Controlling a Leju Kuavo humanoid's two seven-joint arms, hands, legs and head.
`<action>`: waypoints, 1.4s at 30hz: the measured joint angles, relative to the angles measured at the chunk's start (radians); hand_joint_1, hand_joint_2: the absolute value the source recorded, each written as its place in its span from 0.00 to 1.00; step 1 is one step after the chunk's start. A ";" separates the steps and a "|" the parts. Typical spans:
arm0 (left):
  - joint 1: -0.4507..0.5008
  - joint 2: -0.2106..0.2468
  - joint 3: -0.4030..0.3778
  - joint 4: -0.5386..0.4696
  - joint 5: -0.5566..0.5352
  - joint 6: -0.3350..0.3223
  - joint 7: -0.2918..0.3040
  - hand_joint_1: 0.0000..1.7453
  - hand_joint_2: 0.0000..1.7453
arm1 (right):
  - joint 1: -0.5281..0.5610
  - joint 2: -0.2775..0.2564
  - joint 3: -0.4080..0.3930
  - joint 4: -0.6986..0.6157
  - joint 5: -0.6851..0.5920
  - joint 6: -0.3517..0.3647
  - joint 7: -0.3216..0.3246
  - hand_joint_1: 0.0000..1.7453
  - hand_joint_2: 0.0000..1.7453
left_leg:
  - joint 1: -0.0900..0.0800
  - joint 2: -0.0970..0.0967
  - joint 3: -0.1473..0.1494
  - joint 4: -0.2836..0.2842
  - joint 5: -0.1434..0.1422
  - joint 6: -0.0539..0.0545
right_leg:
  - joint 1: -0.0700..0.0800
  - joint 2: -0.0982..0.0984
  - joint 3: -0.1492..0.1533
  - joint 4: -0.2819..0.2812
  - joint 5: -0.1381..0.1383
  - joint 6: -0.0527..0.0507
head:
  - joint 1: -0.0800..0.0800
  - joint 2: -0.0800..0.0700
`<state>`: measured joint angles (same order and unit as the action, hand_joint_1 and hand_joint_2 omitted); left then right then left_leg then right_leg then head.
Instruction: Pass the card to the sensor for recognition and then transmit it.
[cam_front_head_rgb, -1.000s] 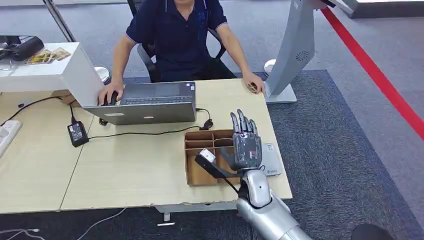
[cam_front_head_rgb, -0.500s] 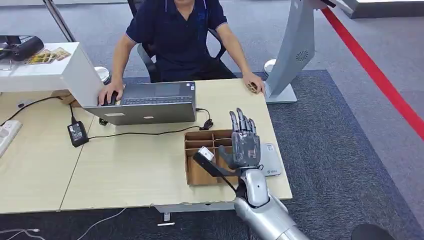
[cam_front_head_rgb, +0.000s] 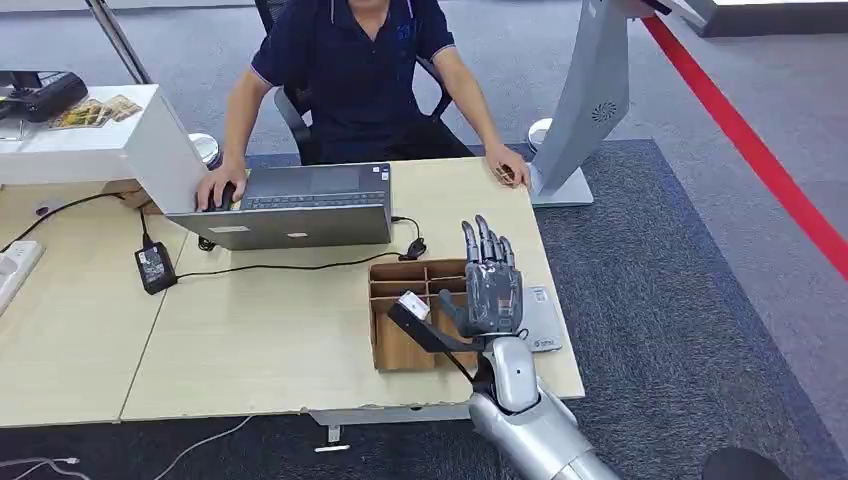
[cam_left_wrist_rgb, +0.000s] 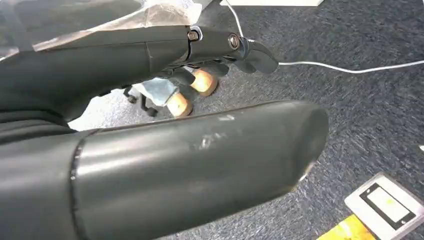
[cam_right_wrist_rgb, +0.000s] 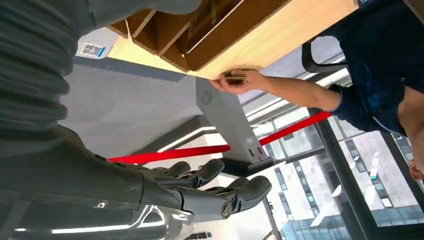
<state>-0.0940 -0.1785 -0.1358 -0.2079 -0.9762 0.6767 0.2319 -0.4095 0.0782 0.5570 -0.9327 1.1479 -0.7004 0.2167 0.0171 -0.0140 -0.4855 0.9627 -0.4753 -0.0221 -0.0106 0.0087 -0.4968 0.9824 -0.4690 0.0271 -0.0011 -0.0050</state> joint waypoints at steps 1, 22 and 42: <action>0.000 0.000 -0.001 0.000 0.000 0.000 0.000 0.00 0.00 | 0.000 0.000 0.000 0.000 0.000 0.000 0.000 0.00 1.00 | 0.000 0.000 0.000 0.000 0.000 0.000 | 0.000 0.000 0.000 0.000 0.000 0.000 | 0.000 0.000; -0.009 0.000 -0.025 0.000 -0.003 -0.012 0.005 0.00 0.00 | -0.041 0.001 0.011 0.028 -0.008 0.000 0.023 0.00 1.00 | 0.000 0.000 0.000 0.000 0.000 0.000 | 0.000 0.000 0.000 0.000 0.000 0.000 | 0.000 0.000; -0.007 0.001 -0.032 0.000 0.017 -0.011 0.004 0.00 0.00 | -0.038 -0.002 0.016 0.036 -0.019 0.000 0.050 0.00 1.00 | 0.000 0.000 0.000 0.000 0.000 0.000 | 0.000 0.000 0.000 0.000 0.000 0.000 | 0.000 0.000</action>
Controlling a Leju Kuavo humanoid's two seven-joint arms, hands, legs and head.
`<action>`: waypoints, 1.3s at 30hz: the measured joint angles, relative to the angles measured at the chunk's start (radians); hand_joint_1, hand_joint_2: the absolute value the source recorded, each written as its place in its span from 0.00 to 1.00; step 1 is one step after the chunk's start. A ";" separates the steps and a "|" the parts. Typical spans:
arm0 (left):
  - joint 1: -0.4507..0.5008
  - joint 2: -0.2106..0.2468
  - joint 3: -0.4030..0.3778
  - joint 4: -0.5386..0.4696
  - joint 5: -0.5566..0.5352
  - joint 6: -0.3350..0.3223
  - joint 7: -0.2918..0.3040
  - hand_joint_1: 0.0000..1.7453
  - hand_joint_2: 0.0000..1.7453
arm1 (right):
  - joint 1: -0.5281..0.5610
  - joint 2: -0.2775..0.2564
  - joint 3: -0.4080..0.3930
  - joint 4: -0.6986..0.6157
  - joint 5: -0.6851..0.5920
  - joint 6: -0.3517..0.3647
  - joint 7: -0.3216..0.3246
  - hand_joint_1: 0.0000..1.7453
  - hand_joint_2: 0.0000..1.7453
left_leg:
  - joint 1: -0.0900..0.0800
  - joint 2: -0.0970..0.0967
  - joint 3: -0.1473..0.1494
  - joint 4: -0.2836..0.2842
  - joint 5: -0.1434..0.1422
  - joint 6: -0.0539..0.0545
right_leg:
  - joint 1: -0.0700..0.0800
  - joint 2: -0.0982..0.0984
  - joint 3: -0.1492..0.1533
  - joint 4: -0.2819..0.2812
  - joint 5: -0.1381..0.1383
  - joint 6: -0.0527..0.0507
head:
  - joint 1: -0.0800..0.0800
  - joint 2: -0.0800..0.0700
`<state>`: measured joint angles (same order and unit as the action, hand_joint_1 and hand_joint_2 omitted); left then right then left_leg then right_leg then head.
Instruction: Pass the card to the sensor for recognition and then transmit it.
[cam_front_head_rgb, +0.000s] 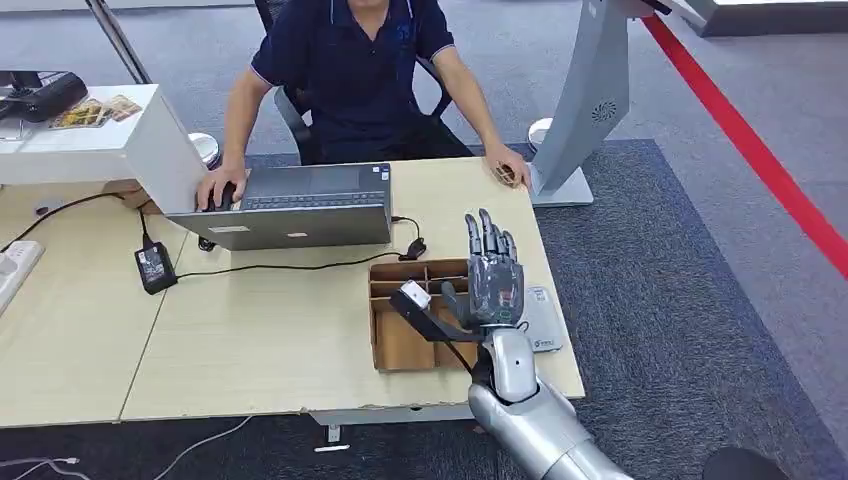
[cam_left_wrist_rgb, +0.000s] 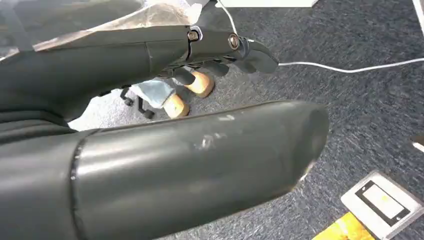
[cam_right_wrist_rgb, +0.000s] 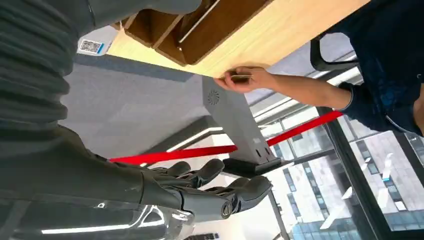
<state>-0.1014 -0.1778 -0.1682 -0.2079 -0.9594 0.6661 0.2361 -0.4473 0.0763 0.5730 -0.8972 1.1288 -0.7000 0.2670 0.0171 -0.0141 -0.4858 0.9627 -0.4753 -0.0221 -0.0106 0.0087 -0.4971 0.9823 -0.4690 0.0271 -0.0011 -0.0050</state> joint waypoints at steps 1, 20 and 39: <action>0.000 0.000 0.000 0.000 0.000 0.000 0.000 0.00 0.00 | 0.000 0.000 0.000 0.000 0.000 0.000 0.000 0.00 1.00 | 0.000 0.000 0.000 0.000 0.000 0.000 | 0.000 0.000 0.000 0.000 0.000 0.000 | 0.000 0.000; 0.001 0.001 -0.002 0.000 0.008 0.001 0.000 0.00 0.00 | 0.011 -0.011 0.005 -0.002 -0.004 0.000 0.007 0.00 1.00 | 0.000 0.000 0.000 0.000 0.000 0.000 | 0.000 0.000 0.000 0.000 0.000 0.000 | 0.000 0.000; 0.000 0.002 -0.021 0.000 0.020 0.001 0.003 0.00 0.00 | 0.011 -0.014 0.006 -0.002 0.000 0.000 0.000 0.00 1.00 | 0.000 0.000 0.000 0.000 0.000 0.000 | 0.000 0.000 0.000 0.000 0.000 0.000 | 0.000 0.000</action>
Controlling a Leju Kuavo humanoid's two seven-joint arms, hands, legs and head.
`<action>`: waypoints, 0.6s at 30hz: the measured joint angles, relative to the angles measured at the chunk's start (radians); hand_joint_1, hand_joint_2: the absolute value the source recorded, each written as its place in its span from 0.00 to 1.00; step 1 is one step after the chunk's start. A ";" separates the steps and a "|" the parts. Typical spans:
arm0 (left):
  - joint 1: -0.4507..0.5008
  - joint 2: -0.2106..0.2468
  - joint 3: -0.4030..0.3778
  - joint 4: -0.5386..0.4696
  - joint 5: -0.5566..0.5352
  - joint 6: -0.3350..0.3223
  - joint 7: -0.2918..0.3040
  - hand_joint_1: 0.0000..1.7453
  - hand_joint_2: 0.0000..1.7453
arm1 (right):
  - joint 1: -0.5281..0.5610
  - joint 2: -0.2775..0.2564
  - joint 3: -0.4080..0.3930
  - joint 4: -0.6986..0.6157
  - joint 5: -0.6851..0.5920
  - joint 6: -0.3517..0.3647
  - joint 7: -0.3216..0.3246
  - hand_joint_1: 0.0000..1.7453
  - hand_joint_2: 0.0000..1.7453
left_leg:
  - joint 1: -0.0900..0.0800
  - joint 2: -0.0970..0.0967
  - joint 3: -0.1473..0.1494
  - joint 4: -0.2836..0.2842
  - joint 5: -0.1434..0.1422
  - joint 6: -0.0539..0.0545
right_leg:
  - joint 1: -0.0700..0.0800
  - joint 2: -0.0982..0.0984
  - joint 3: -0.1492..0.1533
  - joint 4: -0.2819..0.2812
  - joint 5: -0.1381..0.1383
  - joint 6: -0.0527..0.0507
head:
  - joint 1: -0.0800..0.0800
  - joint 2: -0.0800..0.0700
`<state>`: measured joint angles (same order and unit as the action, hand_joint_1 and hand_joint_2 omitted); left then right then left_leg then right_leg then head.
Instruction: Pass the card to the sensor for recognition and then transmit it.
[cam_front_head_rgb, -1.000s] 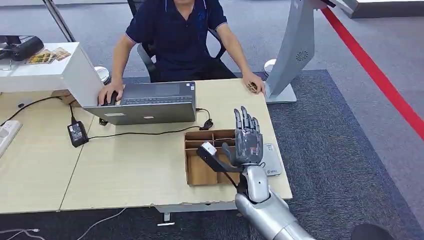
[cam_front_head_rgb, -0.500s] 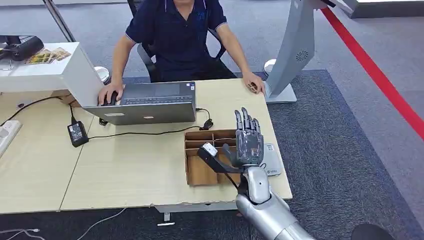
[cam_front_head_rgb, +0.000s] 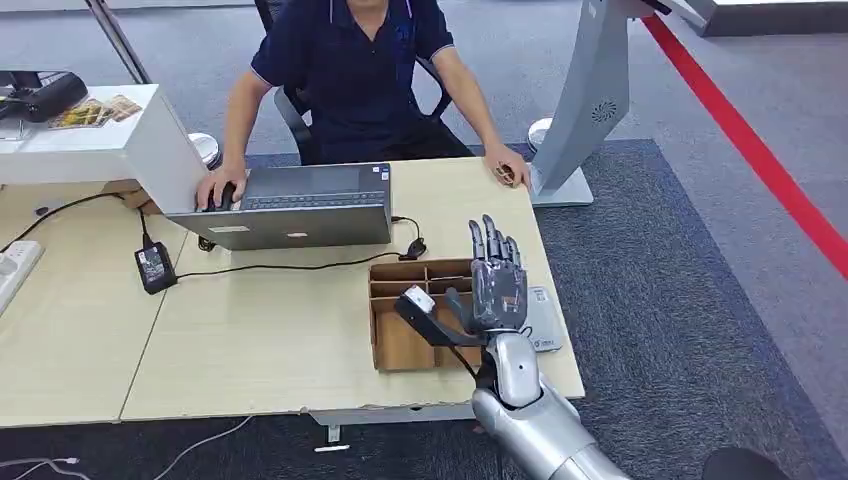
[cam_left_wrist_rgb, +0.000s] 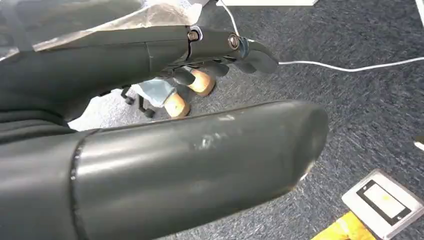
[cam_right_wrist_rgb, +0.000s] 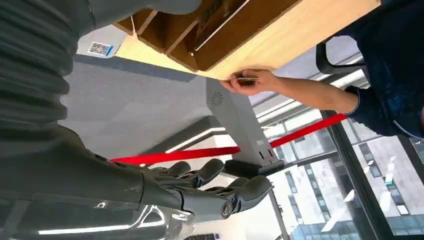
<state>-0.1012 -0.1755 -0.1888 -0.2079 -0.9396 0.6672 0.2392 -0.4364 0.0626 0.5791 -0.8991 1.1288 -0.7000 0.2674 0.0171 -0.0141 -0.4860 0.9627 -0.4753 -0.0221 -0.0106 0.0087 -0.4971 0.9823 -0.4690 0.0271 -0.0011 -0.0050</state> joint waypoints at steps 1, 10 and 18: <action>0.000 0.000 -0.001 0.000 0.000 0.000 0.000 0.00 0.00 | 0.000 0.000 0.000 0.000 0.000 0.000 -0.001 0.00 1.00 | 0.000 0.000 0.000 0.000 0.000 0.000 | 0.000 0.000 0.000 0.000 0.000 0.000 | 0.000 0.000; 0.000 0.001 -0.012 0.000 -0.002 0.000 0.000 0.00 0.00 | -0.003 0.005 0.000 0.003 0.003 0.000 -0.003 0.00 1.00 | 0.000 0.000 0.000 0.000 0.000 0.000 | 0.000 0.000 0.000 0.000 0.000 0.000 | 0.000 0.000; 0.000 0.001 -0.016 0.000 -0.004 -0.003 0.000 0.00 0.00 | -0.004 0.006 0.002 0.003 -0.001 0.000 -0.003 0.00 1.00 | 0.000 0.000 0.000 0.000 0.000 0.000 | 0.000 0.000 0.000 0.000 0.000 0.000 | 0.000 0.000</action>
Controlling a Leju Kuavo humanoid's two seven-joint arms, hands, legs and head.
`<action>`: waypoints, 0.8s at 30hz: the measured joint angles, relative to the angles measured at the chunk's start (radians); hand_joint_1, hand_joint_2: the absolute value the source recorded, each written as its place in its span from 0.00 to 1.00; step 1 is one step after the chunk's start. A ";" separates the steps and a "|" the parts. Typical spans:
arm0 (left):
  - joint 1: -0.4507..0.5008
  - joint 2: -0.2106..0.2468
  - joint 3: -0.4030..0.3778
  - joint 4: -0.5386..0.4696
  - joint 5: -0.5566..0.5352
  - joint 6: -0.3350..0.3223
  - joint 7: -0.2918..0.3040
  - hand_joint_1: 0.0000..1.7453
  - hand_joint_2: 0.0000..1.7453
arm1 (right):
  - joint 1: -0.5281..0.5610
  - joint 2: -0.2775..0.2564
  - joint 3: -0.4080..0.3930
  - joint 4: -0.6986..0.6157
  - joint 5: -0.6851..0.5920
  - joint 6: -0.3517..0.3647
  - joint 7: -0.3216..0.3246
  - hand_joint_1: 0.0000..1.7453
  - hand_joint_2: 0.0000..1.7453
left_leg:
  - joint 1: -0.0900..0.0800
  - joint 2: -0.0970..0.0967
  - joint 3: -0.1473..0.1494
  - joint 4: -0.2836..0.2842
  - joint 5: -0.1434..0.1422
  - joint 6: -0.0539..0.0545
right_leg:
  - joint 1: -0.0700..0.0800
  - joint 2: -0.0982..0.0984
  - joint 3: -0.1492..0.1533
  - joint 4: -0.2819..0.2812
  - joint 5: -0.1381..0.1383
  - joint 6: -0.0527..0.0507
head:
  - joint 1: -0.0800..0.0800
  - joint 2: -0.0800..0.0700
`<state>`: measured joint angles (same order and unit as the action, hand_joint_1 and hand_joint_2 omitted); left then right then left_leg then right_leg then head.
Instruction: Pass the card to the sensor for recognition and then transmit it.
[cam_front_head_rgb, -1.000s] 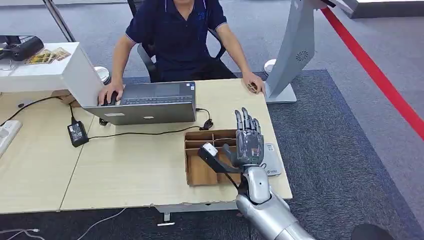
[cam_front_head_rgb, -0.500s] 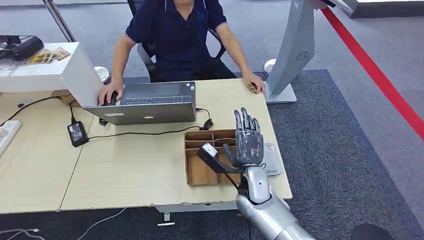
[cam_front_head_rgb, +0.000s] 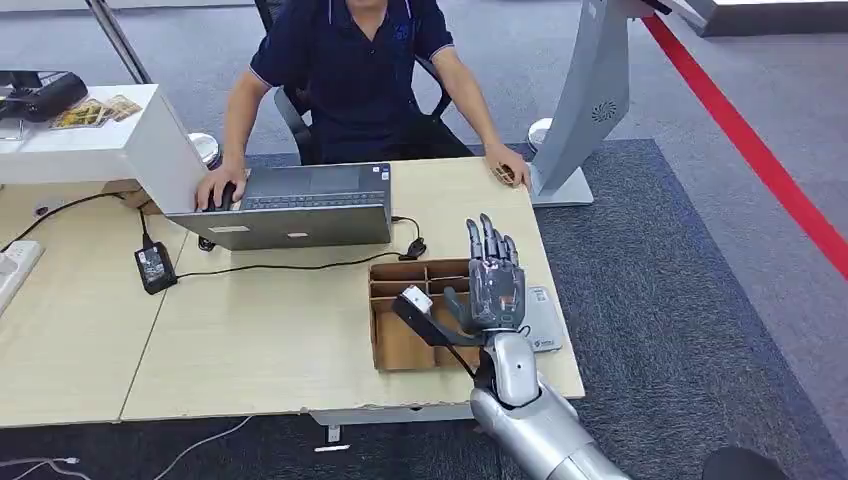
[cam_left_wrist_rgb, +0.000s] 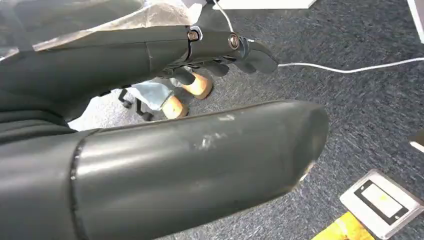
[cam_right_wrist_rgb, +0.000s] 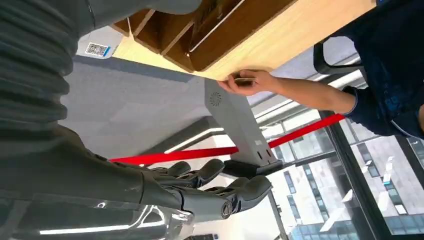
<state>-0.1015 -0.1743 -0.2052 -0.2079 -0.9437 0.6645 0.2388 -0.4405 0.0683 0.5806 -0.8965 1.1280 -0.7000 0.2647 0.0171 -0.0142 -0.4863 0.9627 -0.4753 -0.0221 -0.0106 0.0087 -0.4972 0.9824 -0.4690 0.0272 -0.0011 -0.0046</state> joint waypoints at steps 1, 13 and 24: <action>0.000 0.000 -0.002 0.000 -0.002 0.000 0.000 0.00 0.00 | -0.001 0.000 0.000 0.000 -0.001 0.000 0.000 0.00 1.00 | 0.000 0.000 0.000 0.000 0.000 0.000 | 0.000 0.000 0.000 0.000 0.000 0.000 | 0.000 0.000; 0.000 0.000 -0.011 0.000 -0.005 -0.002 0.000 0.00 0.00 | -0.010 0.009 0.003 0.015 -0.005 0.000 0.000 0.00 1.00 | 0.000 0.000 0.000 0.000 0.000 0.000 | 0.000 0.000 0.000 0.000 0.000 0.000 | 0.000 0.000; -0.001 0.000 -0.013 0.000 -0.005 -0.005 0.002 0.00 0.00 | -0.019 0.015 0.005 0.026 -0.006 0.000 -0.006 0.00 1.00 | 0.000 0.000 0.000 0.000 0.000 0.000 | 0.000 0.000 0.000 0.000 0.000 0.000 | 0.000 0.000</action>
<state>-0.1026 -0.1743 -0.2182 -0.2079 -0.9491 0.6596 0.2403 -0.4596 0.0832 0.5852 -0.8709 1.1219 -0.7000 0.2586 0.0171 -0.0141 -0.4862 0.9627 -0.4753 -0.0221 -0.0106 0.0087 -0.4972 0.9824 -0.4689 0.0272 -0.0011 -0.0046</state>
